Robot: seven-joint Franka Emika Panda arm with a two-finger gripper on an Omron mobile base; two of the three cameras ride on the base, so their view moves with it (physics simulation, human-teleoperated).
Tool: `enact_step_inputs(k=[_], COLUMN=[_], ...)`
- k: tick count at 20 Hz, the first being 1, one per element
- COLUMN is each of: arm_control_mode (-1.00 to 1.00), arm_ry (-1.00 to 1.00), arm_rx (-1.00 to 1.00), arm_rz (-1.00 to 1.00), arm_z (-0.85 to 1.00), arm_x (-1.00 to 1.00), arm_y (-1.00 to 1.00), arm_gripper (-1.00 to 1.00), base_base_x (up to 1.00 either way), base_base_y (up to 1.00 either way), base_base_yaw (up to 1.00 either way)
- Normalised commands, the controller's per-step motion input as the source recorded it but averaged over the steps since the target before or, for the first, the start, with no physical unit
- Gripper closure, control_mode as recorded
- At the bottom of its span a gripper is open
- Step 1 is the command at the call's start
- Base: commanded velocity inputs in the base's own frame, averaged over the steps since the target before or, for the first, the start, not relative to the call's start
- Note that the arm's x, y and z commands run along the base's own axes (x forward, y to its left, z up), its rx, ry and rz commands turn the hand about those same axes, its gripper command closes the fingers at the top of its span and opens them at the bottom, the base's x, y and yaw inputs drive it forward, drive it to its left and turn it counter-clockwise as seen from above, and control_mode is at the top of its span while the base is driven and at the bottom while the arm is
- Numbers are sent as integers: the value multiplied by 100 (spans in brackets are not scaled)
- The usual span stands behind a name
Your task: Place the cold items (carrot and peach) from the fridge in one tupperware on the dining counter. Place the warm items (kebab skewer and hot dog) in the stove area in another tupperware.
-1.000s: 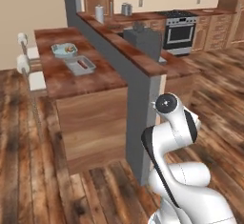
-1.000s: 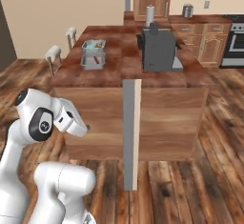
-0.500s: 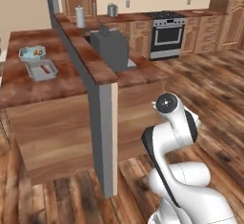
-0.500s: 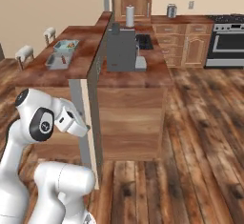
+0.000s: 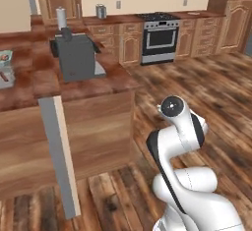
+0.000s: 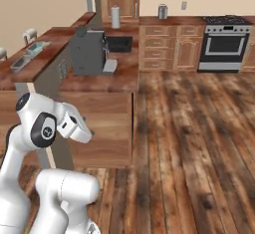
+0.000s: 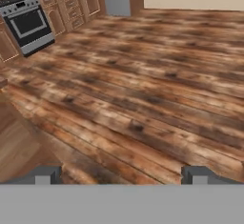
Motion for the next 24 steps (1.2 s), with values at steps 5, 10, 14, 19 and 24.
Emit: enact_step_inputs(k=[5, 10, 14, 19, 24], arm_control_mode=[100, 100, 100, 100, 100], arm_ry=[0, 0, 0, 0, 0], arm_rx=[0, 0, 0, 0, 0], arm_rz=[0, 0, 0, 0, 0], arm_z=[0, 0, 0, 0, 0], arm_x=[0, 0, 0, 0, 0], arm_y=[0, 0, 0, 0, 0], arm_gripper=[-100, -100, -100, -100, -100], base_base_x=[82, 99, 100, 100, 100], base_base_y=[-98, -80, -82, -81, -61], base_base_yaw=[1, 0, 3, 7, 11])
